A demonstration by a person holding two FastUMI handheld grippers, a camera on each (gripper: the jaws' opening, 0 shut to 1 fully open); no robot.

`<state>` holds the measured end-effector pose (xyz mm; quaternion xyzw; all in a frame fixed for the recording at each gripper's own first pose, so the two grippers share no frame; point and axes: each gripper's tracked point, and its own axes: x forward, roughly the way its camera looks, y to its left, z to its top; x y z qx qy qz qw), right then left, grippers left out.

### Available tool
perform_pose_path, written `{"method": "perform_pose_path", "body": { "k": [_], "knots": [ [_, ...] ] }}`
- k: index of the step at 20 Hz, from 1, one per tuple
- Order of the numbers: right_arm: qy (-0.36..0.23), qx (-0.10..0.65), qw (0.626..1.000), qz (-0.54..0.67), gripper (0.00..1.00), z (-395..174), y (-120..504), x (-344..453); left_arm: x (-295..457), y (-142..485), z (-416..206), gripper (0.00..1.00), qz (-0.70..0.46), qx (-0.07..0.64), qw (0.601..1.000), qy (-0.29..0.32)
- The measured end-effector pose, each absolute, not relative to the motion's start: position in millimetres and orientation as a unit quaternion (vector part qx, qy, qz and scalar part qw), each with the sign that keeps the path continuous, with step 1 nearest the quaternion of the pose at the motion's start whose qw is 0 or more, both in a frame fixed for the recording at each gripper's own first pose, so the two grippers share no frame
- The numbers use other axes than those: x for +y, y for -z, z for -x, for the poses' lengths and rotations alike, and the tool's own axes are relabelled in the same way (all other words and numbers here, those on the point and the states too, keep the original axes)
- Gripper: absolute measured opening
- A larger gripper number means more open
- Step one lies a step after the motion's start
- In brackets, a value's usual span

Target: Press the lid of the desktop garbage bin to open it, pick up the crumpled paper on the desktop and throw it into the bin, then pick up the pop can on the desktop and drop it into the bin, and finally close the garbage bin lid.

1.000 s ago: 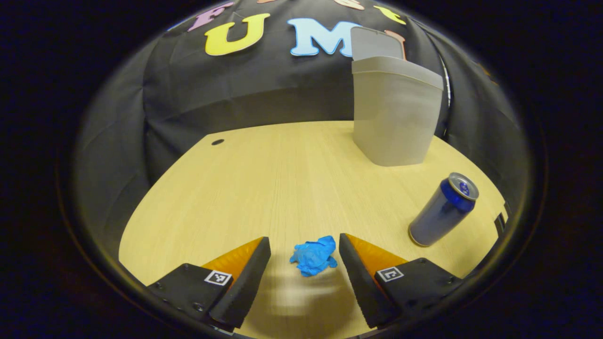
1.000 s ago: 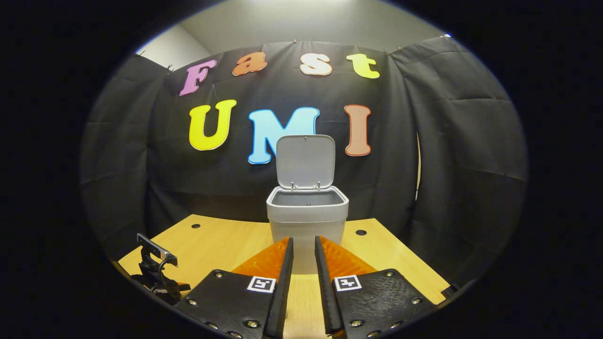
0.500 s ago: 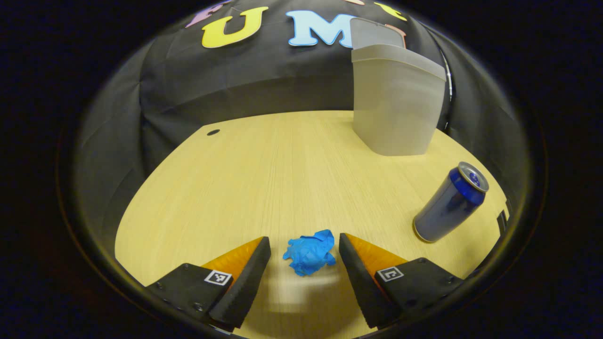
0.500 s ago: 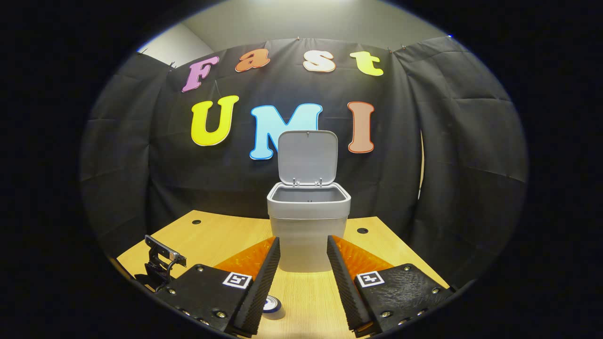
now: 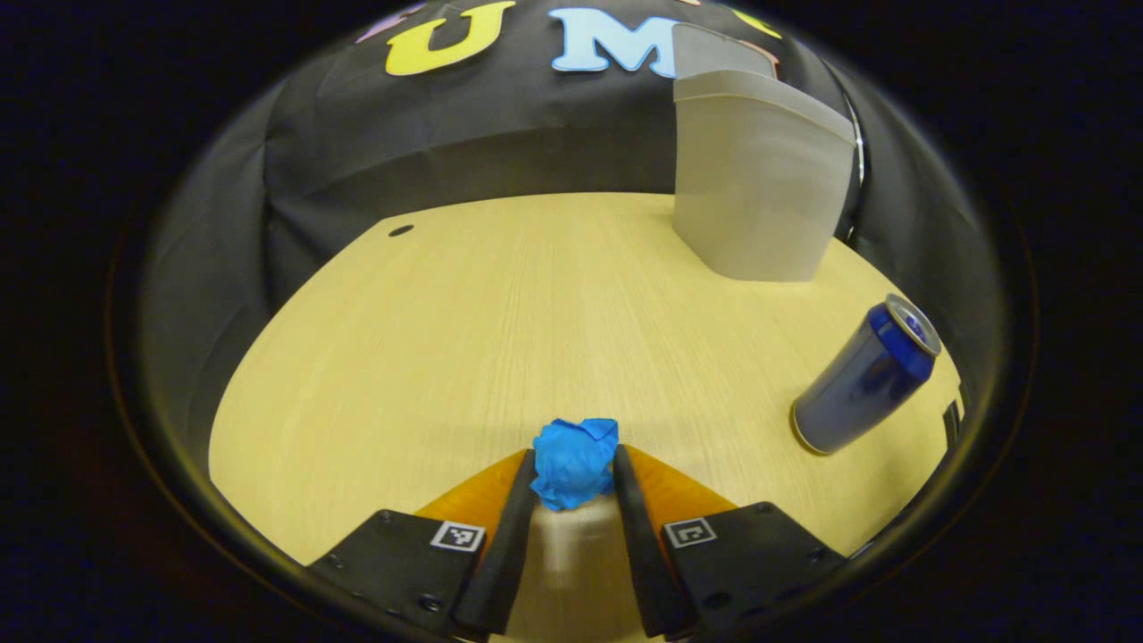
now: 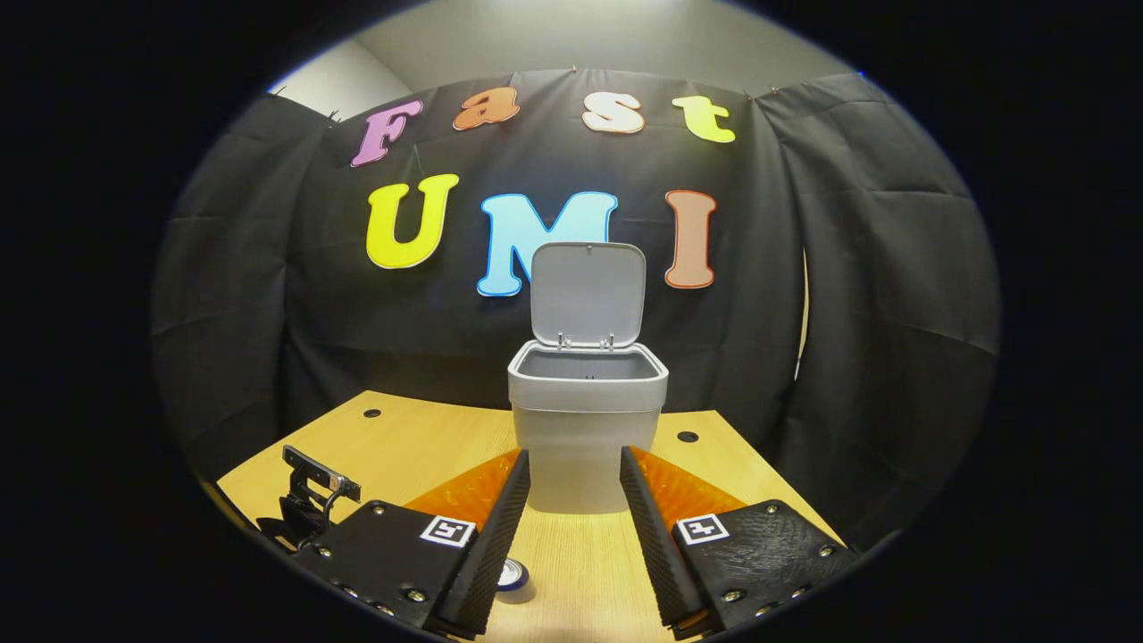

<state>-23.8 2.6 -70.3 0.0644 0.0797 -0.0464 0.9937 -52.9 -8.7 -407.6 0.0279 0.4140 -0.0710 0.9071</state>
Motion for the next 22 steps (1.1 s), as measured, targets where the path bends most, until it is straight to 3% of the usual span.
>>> {"method": "perform_pose_path", "body": {
  "k": [2, 3, 6, 8, 9, 22],
  "knots": [
    [0.045, 0.080, 0.994, -0.064, 0.67, 24.0, 70.3, 2.0, -5.2, 407.9, 51.6, 0.56, -0.025, 0.416, 0.907, 0.059],
    [0.044, 0.081, 0.994, -0.065, 0.67, 23.8, 71.9, 2.0, -6.9, 406.5, 51.8, 0.36, -0.017, 0.416, 0.907, 0.059],
    [0.041, 0.081, 0.994, -0.066, 0.67, 23.2, 72.3, 2.5, -4.6, 406.0, 51.1, 0.22, -0.004, 0.416, 0.908, 0.048],
    [0.038, 0.080, 0.994, -0.067, 0.67, 22.9, 71.4, 3.7, -0.7, 403.1, 51.6, 0.23, -0.006, 0.412, 0.910, 0.039],
    [0.037, 0.079, 0.994, -0.066, 0.67, 23.7, 71.7, 4.1, -0.3, 400.3, 51.2, 0.13, -0.007, 0.409, 0.912, 0.038],
    [0.045, 0.077, 0.994, -0.069, 0.67, 29.6, 74.2, -12.5, -42.7, 297.8, 11.8, 0.13, 0.024, 0.327, 0.941, 0.088]
  ]
}}
